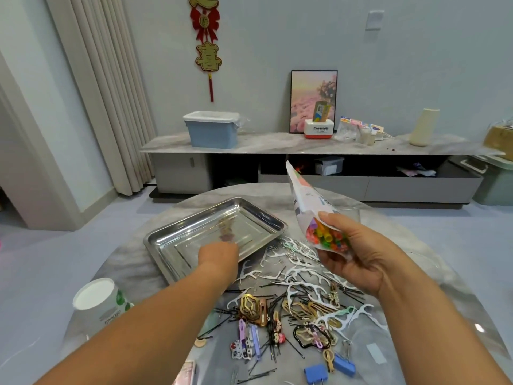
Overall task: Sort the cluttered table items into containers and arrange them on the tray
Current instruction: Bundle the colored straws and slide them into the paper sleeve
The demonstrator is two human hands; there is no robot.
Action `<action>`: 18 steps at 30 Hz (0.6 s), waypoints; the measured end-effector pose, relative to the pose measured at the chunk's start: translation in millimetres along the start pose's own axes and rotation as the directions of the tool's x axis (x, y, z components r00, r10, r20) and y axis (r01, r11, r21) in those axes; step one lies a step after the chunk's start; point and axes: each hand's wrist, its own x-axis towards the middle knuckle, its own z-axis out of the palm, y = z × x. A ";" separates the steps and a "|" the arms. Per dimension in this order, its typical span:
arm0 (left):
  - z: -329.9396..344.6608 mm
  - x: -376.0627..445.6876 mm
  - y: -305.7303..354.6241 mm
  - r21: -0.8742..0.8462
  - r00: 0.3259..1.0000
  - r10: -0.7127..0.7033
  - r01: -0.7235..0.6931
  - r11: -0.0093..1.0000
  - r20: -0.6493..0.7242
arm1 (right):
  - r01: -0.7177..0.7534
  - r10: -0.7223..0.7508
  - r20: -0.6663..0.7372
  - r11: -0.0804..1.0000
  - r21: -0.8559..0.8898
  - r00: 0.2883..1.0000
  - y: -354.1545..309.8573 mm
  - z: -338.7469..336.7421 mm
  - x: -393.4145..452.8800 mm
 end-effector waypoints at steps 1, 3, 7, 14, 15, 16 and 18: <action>1.6 2.0 1.8 0.017 1.000 0.017 -0.017 1.000 0.003 | 0.004 -0.004 0.001 1.000 -0.003 1.000 0.1 0.5 1.0; 3.9 7.6 2.8 0.024 0.999 0.036 -0.036 0.999 -0.034 | 0.014 -0.014 0.008 1.000 -0.006 1.000 -1.1 0.4 4.7; -30.5 25.2 -26.2 -0.189 0.983 -0.058 0.024 0.982 -0.177 | 0.048 -0.048 0.005 0.999 0.007 0.999 -4.3 -0.7 11.5; -140.5 55.3 -93.1 -0.529 0.901 -0.263 0.045 0.848 -0.344 | 0.070 -0.070 0.014 0.996 0.050 0.997 -6.5 -1.7 11.7; -148.9 56.3 -98.4 -0.537 0.888 -0.264 0.022 0.843 -0.377 | 0.071 -0.072 0.015 0.996 0.053 0.997 -6.1 -1.5 10.3; -152.3 56.4 -101.2 -0.535 0.879 -0.257 0.001 0.845 -0.403 | 0.073 -0.073 0.012 0.996 0.057 0.997 -5.4 -1.8 9.8; -145.6 52.8 -97.9 -0.509 0.873 -0.228 -0.027 0.860 -0.431 | 0.074 -0.075 0.006 0.995 0.063 0.997 -4.2 -2.1 8.4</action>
